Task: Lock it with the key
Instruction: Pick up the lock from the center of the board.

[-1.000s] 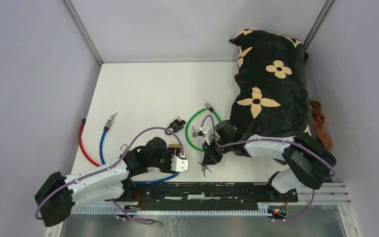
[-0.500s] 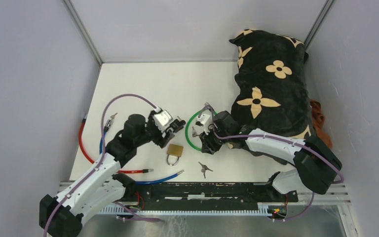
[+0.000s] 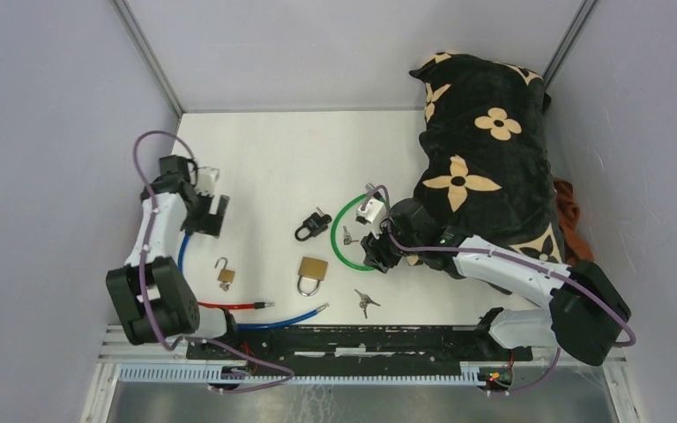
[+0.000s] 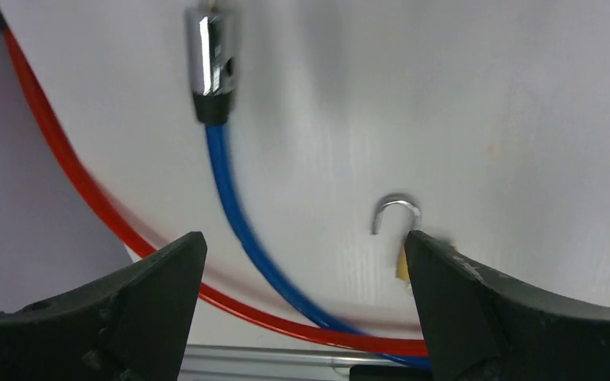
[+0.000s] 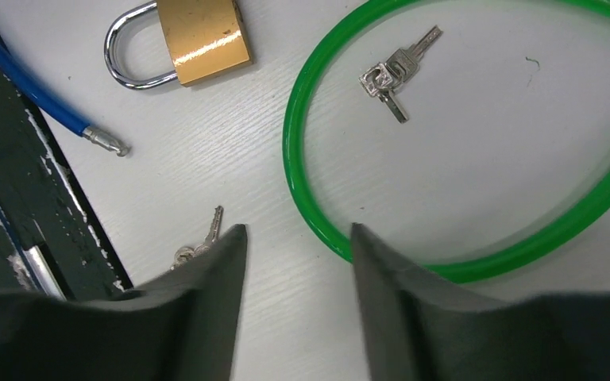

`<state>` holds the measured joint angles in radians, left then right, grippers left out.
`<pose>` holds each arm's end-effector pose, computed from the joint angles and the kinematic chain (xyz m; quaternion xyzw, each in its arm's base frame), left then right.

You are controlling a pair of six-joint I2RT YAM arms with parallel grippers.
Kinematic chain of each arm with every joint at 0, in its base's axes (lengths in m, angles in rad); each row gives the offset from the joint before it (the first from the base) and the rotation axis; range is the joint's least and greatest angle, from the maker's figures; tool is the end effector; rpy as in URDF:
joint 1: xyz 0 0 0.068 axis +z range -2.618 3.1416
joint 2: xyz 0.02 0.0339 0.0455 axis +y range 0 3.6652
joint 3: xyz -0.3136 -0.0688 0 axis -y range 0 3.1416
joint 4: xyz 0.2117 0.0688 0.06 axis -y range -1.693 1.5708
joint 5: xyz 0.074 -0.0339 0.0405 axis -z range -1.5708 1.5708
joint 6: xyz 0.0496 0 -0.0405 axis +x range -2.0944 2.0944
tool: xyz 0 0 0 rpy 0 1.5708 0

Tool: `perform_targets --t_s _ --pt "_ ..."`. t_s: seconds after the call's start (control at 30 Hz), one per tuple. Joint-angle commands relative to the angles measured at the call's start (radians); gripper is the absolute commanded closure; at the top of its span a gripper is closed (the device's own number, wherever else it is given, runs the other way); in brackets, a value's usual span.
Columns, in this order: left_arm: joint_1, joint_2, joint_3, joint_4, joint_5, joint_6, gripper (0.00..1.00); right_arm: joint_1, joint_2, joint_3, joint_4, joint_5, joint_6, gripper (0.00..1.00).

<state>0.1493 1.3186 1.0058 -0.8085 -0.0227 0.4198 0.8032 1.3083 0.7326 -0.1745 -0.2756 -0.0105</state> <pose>0.2128 0.0331 0.2978 0.1289 0.9662 0.0732 0.2108 0.1555 0.1806 0.2684 -0.4098 0.8125 0.2687 0.3158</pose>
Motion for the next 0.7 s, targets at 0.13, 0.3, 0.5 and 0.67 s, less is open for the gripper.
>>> perform_targets --t_s 0.13,0.3,0.5,0.67 --pt "0.331 0.148 0.079 -0.06 0.06 0.129 0.0 0.001 -0.156 -0.049 -0.015 0.114 -0.03 0.02" --pt "0.375 0.189 0.007 0.065 0.082 0.134 0.04 0.001 -0.218 -0.058 -0.057 0.141 -0.006 0.02" --pt "0.416 0.274 -0.033 0.162 0.085 0.139 0.24 0.003 -0.311 -0.087 -0.071 0.14 0.051 0.02" --pt "0.456 0.378 -0.023 0.186 0.085 0.155 0.25 0.012 -0.372 -0.112 -0.063 0.151 0.088 0.02"
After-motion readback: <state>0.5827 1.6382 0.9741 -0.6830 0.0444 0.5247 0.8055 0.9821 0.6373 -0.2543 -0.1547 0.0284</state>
